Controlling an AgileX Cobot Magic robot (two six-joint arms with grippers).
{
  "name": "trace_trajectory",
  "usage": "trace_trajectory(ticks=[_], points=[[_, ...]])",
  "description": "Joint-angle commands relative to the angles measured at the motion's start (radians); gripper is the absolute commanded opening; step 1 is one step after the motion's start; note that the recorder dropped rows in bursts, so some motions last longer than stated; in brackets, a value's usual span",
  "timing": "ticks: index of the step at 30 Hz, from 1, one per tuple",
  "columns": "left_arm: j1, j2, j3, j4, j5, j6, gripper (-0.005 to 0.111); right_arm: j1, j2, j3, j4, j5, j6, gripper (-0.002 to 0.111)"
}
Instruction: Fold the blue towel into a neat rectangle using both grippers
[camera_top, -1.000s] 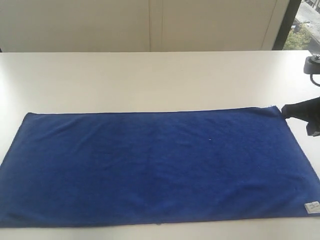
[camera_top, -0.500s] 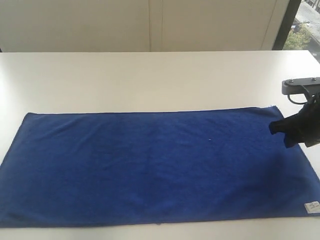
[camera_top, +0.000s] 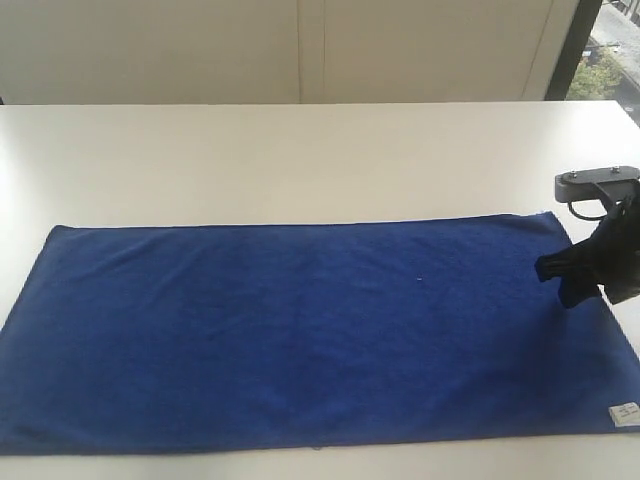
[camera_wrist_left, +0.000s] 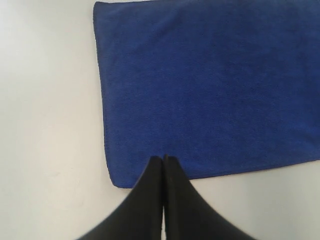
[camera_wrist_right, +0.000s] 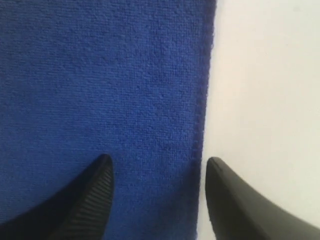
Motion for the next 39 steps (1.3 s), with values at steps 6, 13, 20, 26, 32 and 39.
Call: trace_trajectory(ticks=[6,13,20,26,32,39], points=[[0.001,-0.008,0.007,-0.003,0.01,0.0,0.0,-0.012,0.019,0.001,-0.038,0.031,-0.004,0.053],[0.001,-0.008,0.007,-0.003,0.01,0.0,0.0,-0.019,-0.015,-0.029,-0.038,0.058,-0.004,0.053],[0.001,-0.008,0.007,-0.003,0.01,0.0,0.0,-0.019,0.002,-0.03,-0.036,0.062,-0.004,0.053],[0.001,-0.008,0.007,-0.003,0.01,0.0,0.0,-0.019,0.045,-0.025,-0.038,0.053,-0.004,0.053],[0.001,-0.008,0.007,-0.003,0.01,0.0,0.0,-0.019,0.066,-0.025,-0.038,0.067,-0.004,0.027],[0.001,-0.008,0.007,-0.003,0.01,0.0,0.0,-0.021,0.066,-0.025,-0.048,0.063,-0.004,0.0]])
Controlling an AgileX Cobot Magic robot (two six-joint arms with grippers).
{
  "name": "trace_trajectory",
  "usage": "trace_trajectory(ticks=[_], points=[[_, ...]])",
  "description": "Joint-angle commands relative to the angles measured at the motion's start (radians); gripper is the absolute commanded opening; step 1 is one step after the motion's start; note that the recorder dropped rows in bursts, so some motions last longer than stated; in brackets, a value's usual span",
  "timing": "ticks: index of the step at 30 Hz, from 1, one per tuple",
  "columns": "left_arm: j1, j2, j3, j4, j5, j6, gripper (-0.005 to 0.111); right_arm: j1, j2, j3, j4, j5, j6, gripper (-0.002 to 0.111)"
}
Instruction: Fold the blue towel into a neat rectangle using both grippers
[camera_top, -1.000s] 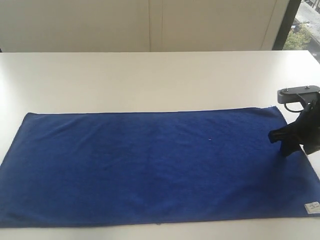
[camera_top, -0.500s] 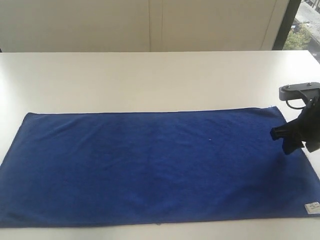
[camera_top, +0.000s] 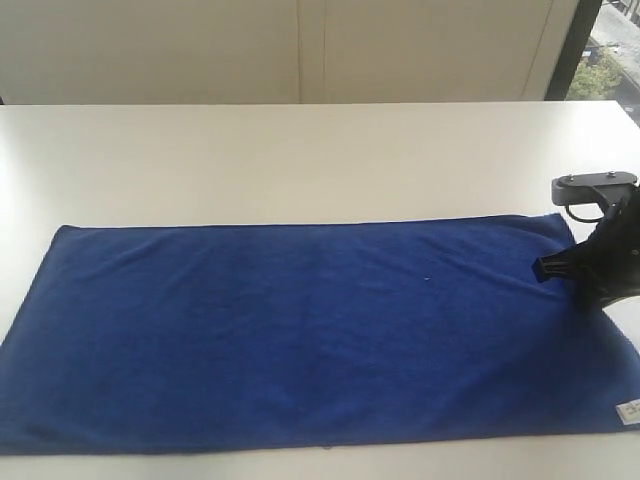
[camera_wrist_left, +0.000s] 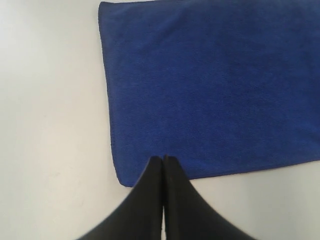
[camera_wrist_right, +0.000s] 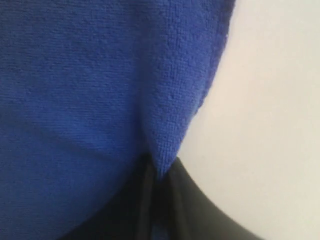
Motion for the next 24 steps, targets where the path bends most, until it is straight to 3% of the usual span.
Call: trace_trajectory(ticks=[1,15,20,24], points=[[0.001,-0.008,0.007,-0.003,0.011,0.0,0.0,-0.012,0.026,0.005,-0.057,-0.008,-0.004,0.0],[0.001,-0.008,0.007,-0.003,0.01,0.0,0.0,-0.249,0.026,-0.119,-0.174,0.045,0.116,0.0],[0.001,-0.008,0.007,-0.003,0.01,0.0,0.0,-0.235,0.002,-0.121,-0.055,0.045,0.109,0.0],[0.001,-0.008,0.007,-0.003,0.01,0.0,0.0,-0.155,-0.081,-0.132,-0.034,0.106,0.12,0.0]])
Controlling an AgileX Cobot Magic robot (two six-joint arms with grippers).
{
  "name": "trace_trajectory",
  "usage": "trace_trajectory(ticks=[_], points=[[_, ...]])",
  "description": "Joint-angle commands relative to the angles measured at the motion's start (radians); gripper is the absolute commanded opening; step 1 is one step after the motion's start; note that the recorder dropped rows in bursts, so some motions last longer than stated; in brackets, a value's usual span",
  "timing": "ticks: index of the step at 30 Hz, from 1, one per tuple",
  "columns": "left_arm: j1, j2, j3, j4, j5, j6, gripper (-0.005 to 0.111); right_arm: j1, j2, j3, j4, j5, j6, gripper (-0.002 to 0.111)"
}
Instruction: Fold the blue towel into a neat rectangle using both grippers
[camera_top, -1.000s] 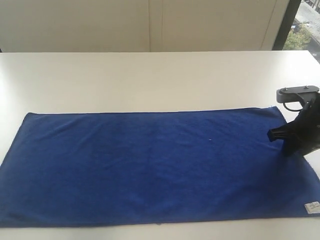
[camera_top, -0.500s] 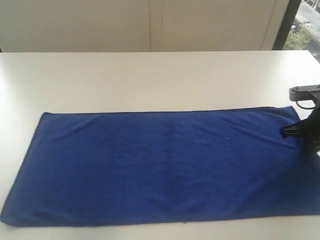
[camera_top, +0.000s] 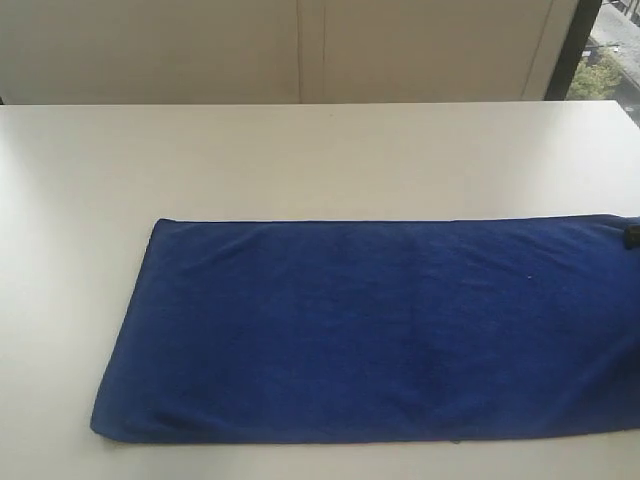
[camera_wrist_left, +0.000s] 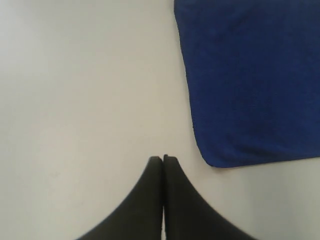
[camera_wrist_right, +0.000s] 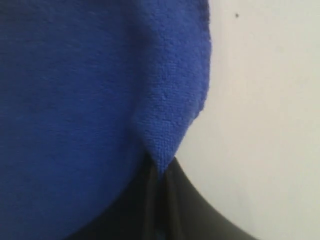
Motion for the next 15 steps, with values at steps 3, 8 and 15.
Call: trace_trajectory(ticks=[3,8,15], points=[[0.001,-0.008,0.007,-0.003,0.01,0.0,0.0,0.157,-0.176,-0.016,0.032,0.097,0.038,0.0],[0.001,-0.008,0.007,-0.003,0.01,0.0,0.0,0.346,-0.305,-0.016,0.032,0.154,0.061,0.0],[0.001,-0.008,0.007,-0.003,0.01,0.0,0.0,0.639,-0.319,-0.085,0.055,0.175,0.144,0.0]])
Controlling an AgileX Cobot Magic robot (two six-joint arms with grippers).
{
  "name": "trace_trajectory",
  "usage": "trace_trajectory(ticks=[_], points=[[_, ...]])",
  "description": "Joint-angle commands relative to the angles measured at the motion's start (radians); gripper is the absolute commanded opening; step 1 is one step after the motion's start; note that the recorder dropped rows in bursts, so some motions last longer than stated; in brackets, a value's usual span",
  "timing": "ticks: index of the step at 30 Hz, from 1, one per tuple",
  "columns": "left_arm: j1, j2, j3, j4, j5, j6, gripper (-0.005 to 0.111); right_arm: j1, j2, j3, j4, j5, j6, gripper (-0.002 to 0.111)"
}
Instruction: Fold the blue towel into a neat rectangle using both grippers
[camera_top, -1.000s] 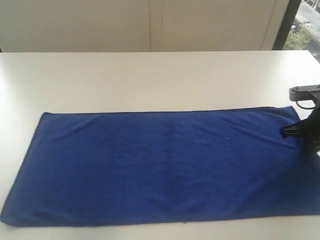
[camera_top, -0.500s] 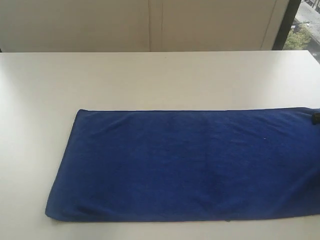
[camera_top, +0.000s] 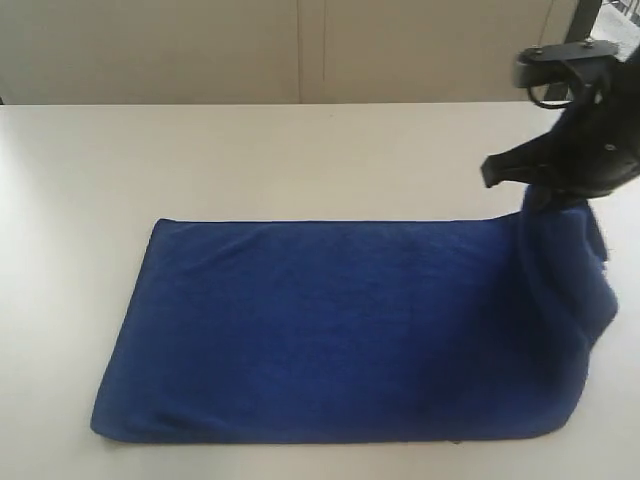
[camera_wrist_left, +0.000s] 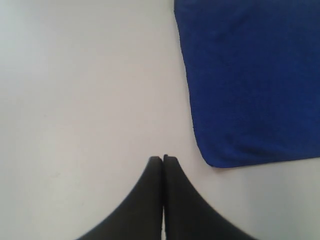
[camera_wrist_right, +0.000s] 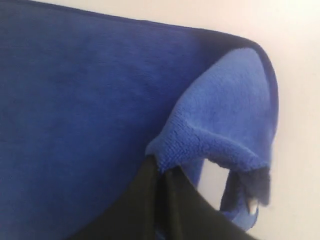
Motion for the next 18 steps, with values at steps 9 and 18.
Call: trace_trajectory(ticks=[9,18], points=[[0.001,-0.008,0.007,-0.003,0.008,0.0,0.0,0.514,0.285,-0.344,0.107,0.01,0.078,0.0],[0.001,-0.008,0.007,-0.003,-0.011,0.0,0.0,0.662,0.722,-0.675,0.156,0.036,0.052,0.0]])
